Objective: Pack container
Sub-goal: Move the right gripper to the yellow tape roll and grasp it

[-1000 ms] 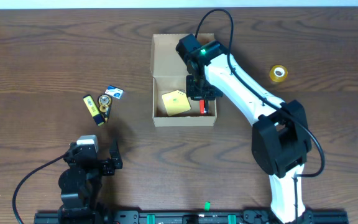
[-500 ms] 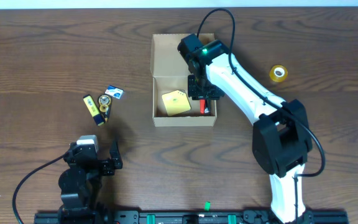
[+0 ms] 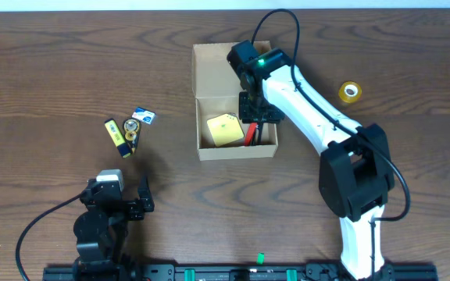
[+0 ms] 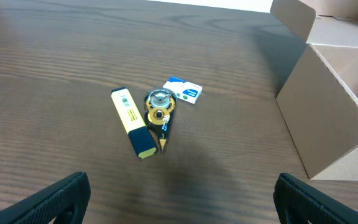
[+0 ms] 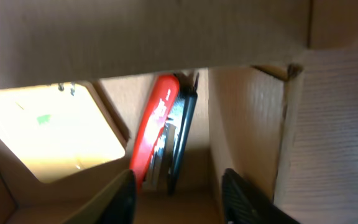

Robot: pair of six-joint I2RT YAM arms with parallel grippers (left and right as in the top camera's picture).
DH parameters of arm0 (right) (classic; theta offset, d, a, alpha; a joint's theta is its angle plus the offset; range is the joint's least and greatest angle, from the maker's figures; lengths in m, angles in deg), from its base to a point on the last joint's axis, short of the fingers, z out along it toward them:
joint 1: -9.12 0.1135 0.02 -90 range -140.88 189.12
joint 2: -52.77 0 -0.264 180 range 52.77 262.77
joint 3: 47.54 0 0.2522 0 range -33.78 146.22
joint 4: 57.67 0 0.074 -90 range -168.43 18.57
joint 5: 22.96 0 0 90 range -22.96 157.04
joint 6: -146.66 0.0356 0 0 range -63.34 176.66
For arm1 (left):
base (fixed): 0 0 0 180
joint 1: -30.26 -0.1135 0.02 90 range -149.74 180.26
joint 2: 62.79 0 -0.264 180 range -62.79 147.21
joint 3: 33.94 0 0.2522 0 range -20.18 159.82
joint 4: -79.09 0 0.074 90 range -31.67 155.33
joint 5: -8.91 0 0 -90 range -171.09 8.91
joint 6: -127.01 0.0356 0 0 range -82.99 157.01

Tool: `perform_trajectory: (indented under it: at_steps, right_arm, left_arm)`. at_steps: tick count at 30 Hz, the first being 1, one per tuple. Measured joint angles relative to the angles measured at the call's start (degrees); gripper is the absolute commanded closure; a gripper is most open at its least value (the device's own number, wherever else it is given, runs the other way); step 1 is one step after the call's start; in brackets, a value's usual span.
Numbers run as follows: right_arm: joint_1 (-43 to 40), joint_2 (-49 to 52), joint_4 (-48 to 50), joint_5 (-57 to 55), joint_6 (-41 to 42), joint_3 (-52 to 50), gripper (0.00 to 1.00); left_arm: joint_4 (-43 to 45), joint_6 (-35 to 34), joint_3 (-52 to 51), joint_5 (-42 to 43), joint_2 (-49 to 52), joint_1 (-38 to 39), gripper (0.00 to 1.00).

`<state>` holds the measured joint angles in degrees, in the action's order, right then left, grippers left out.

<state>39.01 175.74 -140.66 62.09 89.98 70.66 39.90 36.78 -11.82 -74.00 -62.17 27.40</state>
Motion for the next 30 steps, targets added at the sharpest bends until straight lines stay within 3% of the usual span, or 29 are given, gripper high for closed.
perform_trajectory:
  at_steps: [8, 17, 23, 28, 30]
  right_arm:
    - [-0.37, 0.00, 0.26, 0.87, -0.07, 5.53, 0.57]
    - [-2.95, -0.50, -5.16, -4.46, -1.55, 24.02, 0.34]
    - [-7.58, -1.51, -13.05, -11.39, -2.05, 24.85, 0.20]
    - [-14.01, -1.51, -13.31, -13.40, -2.08, 23.65, 0.03]
    - [-15.91, -1.53, -12.76, -13.66, -2.23, 22.18, 0.01]
  left_arm:
    - [0.00, 0.00, 0.00, 0.00, 0.00, 0.00, 0.05]
    - [0.02, 0.00, 0.00, 0.00, 0.00, 0.00, 0.05]
    - [0.00, 0.00, 0.00, 0.00, 0.00, 0.00, 0.05]
    - [0.00, 0.00, 0.00, 0.00, 0.00, 0.00, 0.05]
    - [0.00, 0.00, 0.00, 0.00, 0.00, 0.00, 0.05]
